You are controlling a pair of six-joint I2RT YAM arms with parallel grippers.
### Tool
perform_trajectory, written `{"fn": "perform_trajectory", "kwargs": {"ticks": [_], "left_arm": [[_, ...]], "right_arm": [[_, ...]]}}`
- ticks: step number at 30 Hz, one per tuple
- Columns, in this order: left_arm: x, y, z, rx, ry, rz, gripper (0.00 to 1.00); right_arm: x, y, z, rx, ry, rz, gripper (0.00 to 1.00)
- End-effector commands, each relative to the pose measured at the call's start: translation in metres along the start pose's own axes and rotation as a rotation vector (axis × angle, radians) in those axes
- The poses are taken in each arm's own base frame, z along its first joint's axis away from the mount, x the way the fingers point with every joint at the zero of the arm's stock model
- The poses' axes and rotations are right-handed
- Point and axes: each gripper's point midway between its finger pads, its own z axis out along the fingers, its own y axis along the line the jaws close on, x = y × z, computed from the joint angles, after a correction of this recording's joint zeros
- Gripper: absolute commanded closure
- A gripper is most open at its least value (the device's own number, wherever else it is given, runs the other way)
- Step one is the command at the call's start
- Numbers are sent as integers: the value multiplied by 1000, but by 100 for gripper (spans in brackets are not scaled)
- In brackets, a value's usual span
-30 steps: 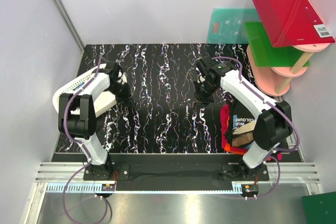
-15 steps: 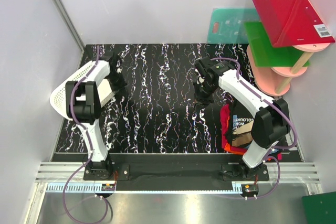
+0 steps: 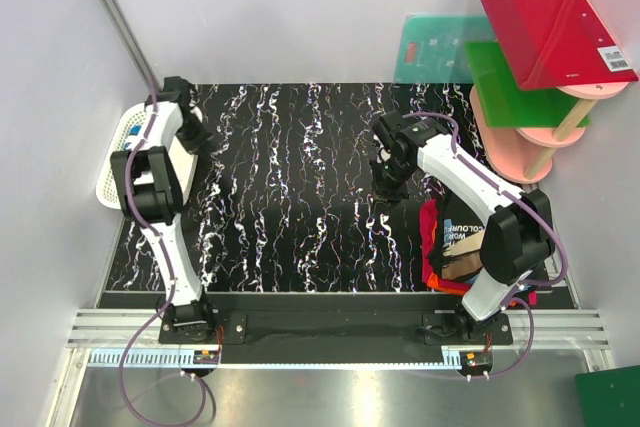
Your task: Fold and stack the t-shirts
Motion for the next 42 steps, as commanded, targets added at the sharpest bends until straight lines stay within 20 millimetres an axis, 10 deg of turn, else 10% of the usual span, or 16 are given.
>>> {"fn": "perform_trajectory", "kwargs": {"ticks": [1,4,7,8,9,20,27,33,42], "left_arm": [[-79,30,-70,-41,-307,-120,100],[-86,31,-84,14,-315,-103,100],[-79,8,-106,155,-333,-26,51],[-73,0,-114,195,-342,0,4],[-61,-3,-128,221,-359,34,1],[68,-75,-194,578,-333,297,1],[142,-74,-154,578,-140,348,1],[157,-80,-150,600,-92,369,1],[153,-94,-163,654,-91,389,1]], "right_arm": [[4,3,-12,-11,-33,-15,100],[2,6,-14,-16,-38,-14,100],[1,8,-14,-26,-36,-15,100],[1,8,-14,-28,-33,-16,100],[1,7,-12,-23,-28,-17,100],[-4,8,3,-20,6,-10,100],[32,-15,25,40,151,46,100],[32,-17,24,45,133,59,99],[24,-10,21,17,94,43,31]]}}
